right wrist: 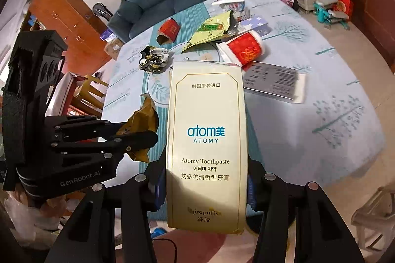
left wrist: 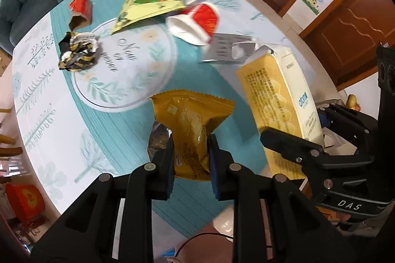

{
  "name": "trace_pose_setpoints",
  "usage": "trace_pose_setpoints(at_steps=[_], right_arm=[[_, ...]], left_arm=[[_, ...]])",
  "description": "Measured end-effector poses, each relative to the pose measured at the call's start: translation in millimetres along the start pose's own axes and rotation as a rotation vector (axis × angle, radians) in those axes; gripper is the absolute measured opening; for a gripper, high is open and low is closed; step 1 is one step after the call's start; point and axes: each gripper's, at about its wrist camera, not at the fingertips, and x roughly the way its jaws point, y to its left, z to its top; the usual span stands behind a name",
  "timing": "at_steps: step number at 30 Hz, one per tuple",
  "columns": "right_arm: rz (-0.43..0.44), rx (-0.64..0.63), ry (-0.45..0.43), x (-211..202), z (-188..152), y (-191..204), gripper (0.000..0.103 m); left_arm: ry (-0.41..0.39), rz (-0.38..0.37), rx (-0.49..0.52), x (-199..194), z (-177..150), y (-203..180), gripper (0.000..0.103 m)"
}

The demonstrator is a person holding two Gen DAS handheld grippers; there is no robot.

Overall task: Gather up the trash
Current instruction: 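Carry the toothpaste box and yellow wrapper down over the trash bin with both tools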

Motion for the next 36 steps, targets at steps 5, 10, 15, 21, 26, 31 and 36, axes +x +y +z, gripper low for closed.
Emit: trace_pose_setpoints(at_steps=[5, 10, 15, 21, 26, 31, 36], right_arm=[[0.027, -0.004, -0.018, -37, -30, -31, 0.049], [0.073, -0.036, -0.018, -70, -66, -77, 0.049], [0.108, -0.043, 0.013, -93, -109, -134, 0.049], [0.129, -0.057, 0.052, -108, -160, -189, 0.049], [0.135, 0.006, 0.07, -98, -189, -224, 0.049], [0.122, 0.068, 0.083, -66, -208, -245, 0.049], [0.085, 0.102, 0.113, -12, -230, -257, 0.049]], left_arm=[[-0.011, 0.001, -0.009, -4, -19, -43, 0.02], [-0.03, 0.029, -0.043, -1, -40, -97, 0.02], [-0.023, 0.047, -0.123, 15, -66, -157, 0.02], [0.028, 0.053, -0.185, 46, -95, -225, 0.02], [0.065, 0.063, -0.222, 65, -116, -261, 0.02], [0.094, 0.083, -0.215, 89, -129, -271, 0.02], [0.11, 0.083, -0.238, 136, -147, -266, 0.02]])
